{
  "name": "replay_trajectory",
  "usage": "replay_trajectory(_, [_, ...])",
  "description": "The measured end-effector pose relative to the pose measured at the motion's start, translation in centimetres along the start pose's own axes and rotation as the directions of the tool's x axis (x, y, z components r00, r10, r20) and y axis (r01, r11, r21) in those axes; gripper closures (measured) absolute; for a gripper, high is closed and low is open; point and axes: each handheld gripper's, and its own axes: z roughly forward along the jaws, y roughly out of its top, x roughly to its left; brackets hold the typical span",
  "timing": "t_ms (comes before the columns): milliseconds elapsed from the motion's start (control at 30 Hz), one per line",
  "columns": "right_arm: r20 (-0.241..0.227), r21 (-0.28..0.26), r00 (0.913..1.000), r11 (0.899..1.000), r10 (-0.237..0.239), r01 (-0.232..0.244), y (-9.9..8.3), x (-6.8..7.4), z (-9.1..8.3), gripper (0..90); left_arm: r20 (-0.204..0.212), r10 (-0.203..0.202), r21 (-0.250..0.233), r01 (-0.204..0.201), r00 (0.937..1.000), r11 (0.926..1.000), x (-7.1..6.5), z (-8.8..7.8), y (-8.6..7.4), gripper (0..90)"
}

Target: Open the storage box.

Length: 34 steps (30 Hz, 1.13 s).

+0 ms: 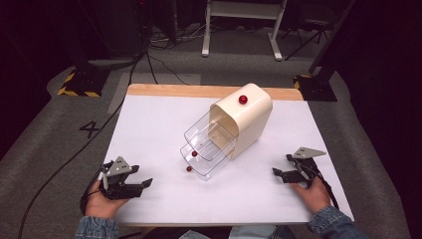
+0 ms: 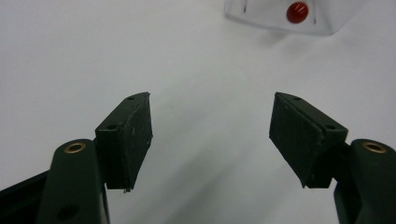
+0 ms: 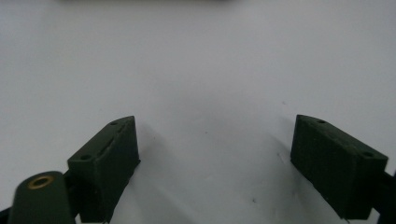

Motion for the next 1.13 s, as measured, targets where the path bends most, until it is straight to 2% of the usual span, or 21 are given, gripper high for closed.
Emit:
replay_trajectory(200, [0.0, 0.0, 1.0, 1.0, 0.0, 0.0, 0.0, 0.0, 0.0, 15.4, -0.008, 0.027, 0.075, -0.026, 0.9996, 0.9968, 0.1, 0.9, -0.3, 30.2])
replay_trajectory(367, [0.0, 0.0, 1.0, 1.0, 0.0, 0.0, 0.0, 0.0, 0.0, 15.4, 0.002, 0.038, 0.093, -0.038, 0.9993, 0.9949, -0.3, 1.6, -0.1, 28.8])
replay_trajectory(467, [0.0, 0.0, 1.0, 1.0, 0.0, 0.0, 0.0, 0.0, 0.0, 15.3, -0.002, 0.042, 0.094, -0.042, 0.9991, 0.9947, -0.4, 1.9, -0.2, 28.8])
replay_trajectory(633, [0.0, 0.0, 1.0, 1.0, 0.0, 0.0, 0.0, 0.0, 0.0, 15.4, -0.009, 0.038, 0.08, -0.038, 0.9992, 0.9961, 0.1, 2.2, -1.0, 26.7])
replay_trajectory(733, [0.0, 0.0, 1.0, 1.0, 0.0, 0.0, 0.0, 0.0, 0.0, 15.4, -0.017, 0.075, 0.061, -0.074, 0.9971, 0.9954, 0.2, 2.4, -1.5, 24.3])
replay_trajectory(800, [0.0, 0.0, 1.0, 1.0, 0.0, 0.0, 0.0, 0.0, 0.0, 15.4, -0.013, 0.06, 0.062, -0.059, 0.9981, 0.9963, 0.5, 2.5, -1.5, 20.7])
replay_trajectory(900, [-0.001, -0.001, 1.0, 1.0, 0.0, 0.0, 0.0, 0.0, 0.0, 15.4, -0.024, 0.082, 0.063, -0.08, 0.9964, 0.9948, 0.3, 2.6, -1.6, 19.7])
replay_trajectory(1133, [0.0, 0.0, 1.0, 1.0, 0.0, 0.0, 0.0, 0.0, 0.0, 15.4, -0.024, 0.081, 0.064, -0.08, 0.9964, 0.9948, 0.3, 2.6, -1.6, 19.6])
